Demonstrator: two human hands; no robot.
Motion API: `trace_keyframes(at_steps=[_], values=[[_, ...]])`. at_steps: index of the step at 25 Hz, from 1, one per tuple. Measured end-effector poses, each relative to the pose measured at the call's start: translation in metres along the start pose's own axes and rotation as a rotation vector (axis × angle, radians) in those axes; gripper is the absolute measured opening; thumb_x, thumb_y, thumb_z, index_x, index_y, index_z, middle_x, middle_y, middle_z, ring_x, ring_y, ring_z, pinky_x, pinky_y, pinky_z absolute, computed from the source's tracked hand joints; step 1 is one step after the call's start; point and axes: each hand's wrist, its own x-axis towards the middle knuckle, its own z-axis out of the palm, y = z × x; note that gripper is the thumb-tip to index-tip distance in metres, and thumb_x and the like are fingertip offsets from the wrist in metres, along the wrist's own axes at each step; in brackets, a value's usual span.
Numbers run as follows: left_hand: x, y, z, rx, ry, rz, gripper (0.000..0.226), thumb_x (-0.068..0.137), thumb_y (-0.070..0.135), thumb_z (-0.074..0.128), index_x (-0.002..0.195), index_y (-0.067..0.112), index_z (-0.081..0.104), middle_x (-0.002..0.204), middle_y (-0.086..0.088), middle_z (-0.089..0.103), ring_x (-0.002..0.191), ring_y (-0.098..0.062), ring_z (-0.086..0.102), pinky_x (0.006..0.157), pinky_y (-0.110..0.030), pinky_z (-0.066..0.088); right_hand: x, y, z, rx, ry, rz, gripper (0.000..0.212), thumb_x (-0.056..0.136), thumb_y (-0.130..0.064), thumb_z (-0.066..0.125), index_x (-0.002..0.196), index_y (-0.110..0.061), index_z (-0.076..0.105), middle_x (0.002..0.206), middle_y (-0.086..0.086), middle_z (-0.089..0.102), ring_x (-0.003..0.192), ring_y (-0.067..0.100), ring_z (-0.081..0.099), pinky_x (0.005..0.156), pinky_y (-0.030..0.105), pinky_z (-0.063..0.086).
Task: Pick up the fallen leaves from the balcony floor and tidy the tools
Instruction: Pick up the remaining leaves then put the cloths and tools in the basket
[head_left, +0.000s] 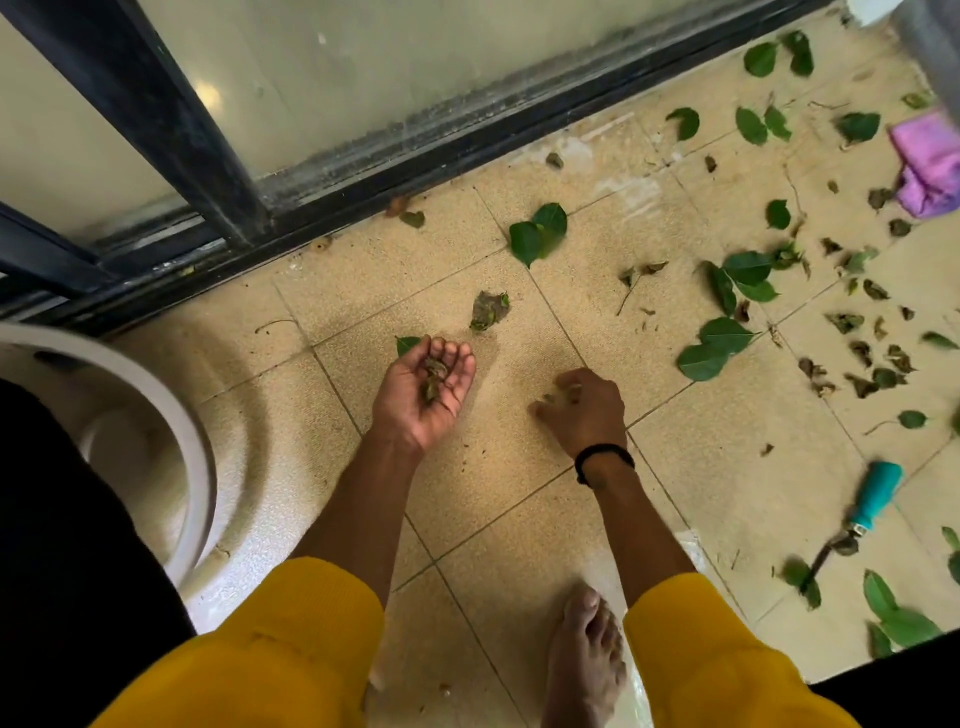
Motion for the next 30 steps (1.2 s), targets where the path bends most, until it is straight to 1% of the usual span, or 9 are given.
trace_keyframes(at_steps=[5,9,12,15,18,20,22,24,30], values=[[0.000,0.019,0.003,-0.059,0.093,0.166,0.035,0.102,0.019,0.051,0.071,0.010,0.064,0.071,-0.007,0.066,0.075,-0.020,0.069,0.071,-0.031,0.062,0.002,-0.003,0.035,-0.140,0.101,-0.241,0.010,0.084,-0.004,0.068,0.086,-0.013,0.074,0.088,0.006,0.070,0.081,0.020,0.066,0.078,0.035,0.058],[-0.003,0.035,-0.002,-0.142,0.161,0.288,0.036,0.100,0.018,0.048,0.066,0.012,0.061,0.065,-0.005,0.063,0.065,-0.018,0.067,0.064,-0.027,0.060,0.010,-0.039,0.024,0.212,0.086,-0.134,0.011,0.082,-0.005,0.070,0.086,-0.014,0.073,0.081,0.000,0.072,0.076,0.012,0.067,0.077,0.028,0.058],[-0.004,0.039,-0.004,-0.126,0.202,0.323,0.037,0.101,0.020,0.048,0.066,0.013,0.061,0.065,-0.005,0.063,0.066,-0.018,0.068,0.064,-0.027,0.060,0.032,-0.077,0.019,0.399,0.052,-0.156,0.018,0.080,-0.007,0.075,0.093,-0.018,0.070,0.077,-0.002,0.072,0.078,0.013,0.071,0.082,0.037,0.061],[-0.008,0.041,-0.010,-0.089,0.239,0.340,0.038,0.102,0.024,0.049,0.068,0.013,0.062,0.068,-0.005,0.065,0.071,-0.019,0.069,0.067,-0.028,0.061,0.048,-0.103,0.021,0.235,0.015,-0.243,0.017,0.084,-0.014,0.075,0.097,-0.022,0.068,0.078,-0.009,0.070,0.085,0.014,0.069,0.089,0.038,0.056],[-0.010,0.041,-0.016,-0.077,0.258,0.341,0.038,0.103,0.026,0.049,0.069,0.013,0.062,0.067,-0.004,0.065,0.071,-0.019,0.070,0.067,-0.028,0.061,0.060,-0.109,0.022,0.114,0.145,-0.258,0.006,0.091,-0.019,0.067,0.096,-0.017,0.069,0.095,0.001,0.066,0.090,0.020,0.066,0.081,0.035,0.056],[-0.010,0.040,-0.017,-0.072,0.258,0.352,0.039,0.103,0.026,0.048,0.069,0.013,0.061,0.066,-0.004,0.065,0.069,-0.018,0.069,0.067,-0.028,0.061,0.067,-0.109,0.023,0.014,0.116,-0.175,0.031,0.093,-0.040,0.064,0.113,-0.016,0.065,0.117,0.009,0.055,0.094,0.027,0.063,0.079,0.034,0.052],[-0.009,0.039,-0.016,-0.050,0.258,0.350,0.039,0.103,0.026,0.048,0.069,0.013,0.061,0.065,-0.004,0.065,0.068,-0.018,0.069,0.067,-0.028,0.061,0.071,-0.108,0.025,-0.140,-0.056,-0.091,0.065,0.079,-0.060,0.071,0.130,-0.022,0.055,0.127,0.009,0.041,0.100,0.028,0.056,0.087,0.038,0.052],[-0.010,0.038,-0.015,-0.034,0.254,0.341,0.039,0.104,0.027,0.048,0.070,0.013,0.061,0.065,-0.005,0.065,0.067,-0.018,0.069,0.068,-0.028,0.061,0.070,-0.107,0.033,-0.313,-0.119,-0.170,0.077,0.068,-0.057,0.083,0.132,-0.027,0.052,0.128,0.009,0.035,0.104,0.029,0.051,0.093,0.041,0.052],[-0.012,0.035,-0.018,-0.008,0.277,0.326,0.039,0.104,0.029,0.048,0.071,0.013,0.061,0.068,-0.005,0.065,0.069,-0.018,0.069,0.071,-0.029,0.061,0.069,-0.104,0.058,-0.209,-0.040,-0.469,0.016,0.086,-0.008,0.073,0.100,-0.016,0.070,0.109,0.006,0.050,0.085,0.021,0.062,0.085,0.023,0.051]])
